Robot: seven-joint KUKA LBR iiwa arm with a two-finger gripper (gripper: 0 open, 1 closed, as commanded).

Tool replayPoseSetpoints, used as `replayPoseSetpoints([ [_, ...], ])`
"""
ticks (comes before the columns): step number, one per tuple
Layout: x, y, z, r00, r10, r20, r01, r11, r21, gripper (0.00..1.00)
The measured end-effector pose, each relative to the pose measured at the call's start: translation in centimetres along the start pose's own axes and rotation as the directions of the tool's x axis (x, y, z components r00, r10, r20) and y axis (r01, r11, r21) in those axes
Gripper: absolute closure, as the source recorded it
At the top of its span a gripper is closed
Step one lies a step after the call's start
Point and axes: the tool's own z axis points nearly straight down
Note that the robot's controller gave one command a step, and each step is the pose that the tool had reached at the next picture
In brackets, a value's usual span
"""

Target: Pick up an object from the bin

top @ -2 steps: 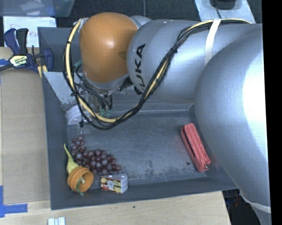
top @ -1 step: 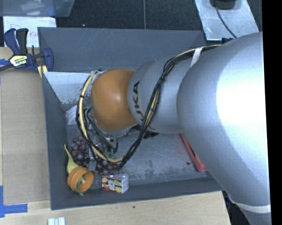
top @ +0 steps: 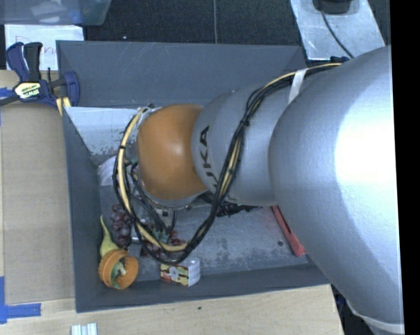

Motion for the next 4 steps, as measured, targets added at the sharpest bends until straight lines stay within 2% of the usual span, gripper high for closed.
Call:
replayPoseSetpoints([
  [1,-1.1,-0.7,2.9,0.998,-0.061,-0.002,0.061,0.998,0.011,0.00],
  [2,-1.2,-2.7,4.6,0.982,0.188,-0.004,-0.188,0.982,0.012,0.00],
  [3,0.4,-2.1,4.5,0.997,0.083,0.007,-0.083,0.997,0.005,1.00],
  [4,0.4,-2.1,4.5,0.996,0.084,0.006,-0.084,0.996,0.005,1.00],
])
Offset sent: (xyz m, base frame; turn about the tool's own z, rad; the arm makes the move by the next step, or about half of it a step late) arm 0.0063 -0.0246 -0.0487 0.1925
